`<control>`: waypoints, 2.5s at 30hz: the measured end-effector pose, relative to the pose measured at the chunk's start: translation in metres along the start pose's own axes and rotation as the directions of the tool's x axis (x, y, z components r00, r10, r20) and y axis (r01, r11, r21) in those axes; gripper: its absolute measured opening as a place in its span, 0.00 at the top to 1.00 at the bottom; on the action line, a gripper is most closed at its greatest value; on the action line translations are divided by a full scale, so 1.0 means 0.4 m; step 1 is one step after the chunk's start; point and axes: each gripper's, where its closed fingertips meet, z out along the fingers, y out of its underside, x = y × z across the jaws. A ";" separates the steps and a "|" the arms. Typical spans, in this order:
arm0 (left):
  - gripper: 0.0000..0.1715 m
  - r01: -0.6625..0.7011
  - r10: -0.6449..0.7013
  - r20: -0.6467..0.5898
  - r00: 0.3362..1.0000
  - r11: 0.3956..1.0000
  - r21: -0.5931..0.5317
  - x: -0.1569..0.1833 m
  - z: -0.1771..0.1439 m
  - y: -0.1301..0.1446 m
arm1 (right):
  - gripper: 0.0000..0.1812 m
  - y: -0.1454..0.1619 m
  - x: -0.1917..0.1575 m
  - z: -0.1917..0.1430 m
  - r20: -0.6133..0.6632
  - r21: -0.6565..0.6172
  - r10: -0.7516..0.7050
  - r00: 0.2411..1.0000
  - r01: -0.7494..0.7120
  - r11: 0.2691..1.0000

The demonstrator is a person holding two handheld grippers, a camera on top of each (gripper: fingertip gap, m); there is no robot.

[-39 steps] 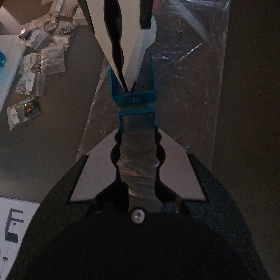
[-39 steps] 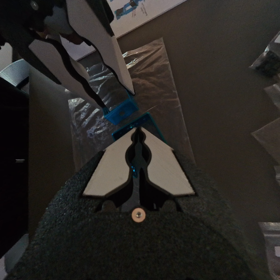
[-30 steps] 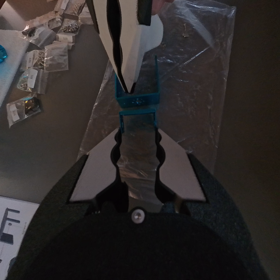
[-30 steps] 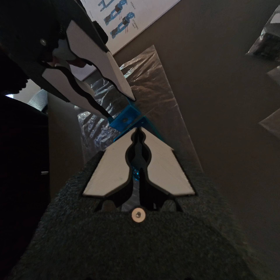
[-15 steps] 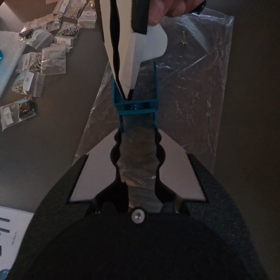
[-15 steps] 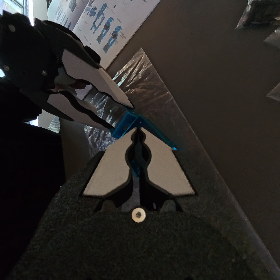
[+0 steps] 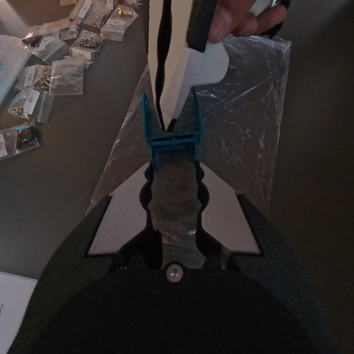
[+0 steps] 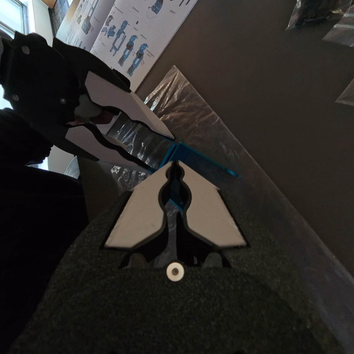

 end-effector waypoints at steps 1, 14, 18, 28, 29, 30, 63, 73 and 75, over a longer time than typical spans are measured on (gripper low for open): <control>0.74 -0.001 0.001 0.002 1.000 1.000 0.002 0.000 0.001 0.000 | 1.00 -0.001 0.001 0.000 0.003 0.001 0.006 1.000 -0.006 1.000; 0.74 -0.004 0.004 0.001 1.000 1.000 -0.001 0.010 0.004 -0.003 | 1.00 -0.008 0.004 -0.006 0.045 0.017 0.040 0.998 -0.040 0.999; 0.74 -0.009 0.009 0.008 1.000 1.000 -0.007 0.010 0.002 -0.002 | 1.00 -0.007 0.015 -0.017 0.035 0.020 0.028 0.999 -0.028 0.999; 0.75 -0.021 0.021 0.021 1.000 1.000 -0.018 0.005 -0.009 0.002 | 1.00 0.043 0.130 -0.076 -0.156 -0.122 -0.228 0.961 0.210 0.970; 0.75 -0.018 0.019 0.024 1.000 1.000 -0.020 0.003 -0.009 0.004 | 1.00 0.046 0.133 -0.083 -0.151 -0.128 -0.254 0.955 0.236 0.963; 0.74 -0.016 0.017 0.027 0.999 1.000 -0.022 0.000 -0.010 0.006 | 1.00 0.051 0.133 -0.087 -0.139 -0.136 -0.281 0.950 0.263 0.955; 0.63 0.132 -0.132 0.005 0.991 0.989 -0.061 -0.005 0.084 -0.062 | 0.88 0.106 0.091 -0.159 0.124 -0.081 -0.433 0.893 0.444 0.892; 0.63 0.032 -0.049 0.153 0.987 0.994 0.108 -0.028 0.023 -0.131 | 0.94 0.043 0.047 -0.124 -0.141 -0.038 -0.753 0.642 0.757 0.652; 0.63 0.033 -0.053 0.139 0.989 0.990 0.140 -0.016 0.010 -0.144 | 0.84 0.032 0.027 -0.125 -0.169 -0.029 -0.753 0.636 0.760 0.649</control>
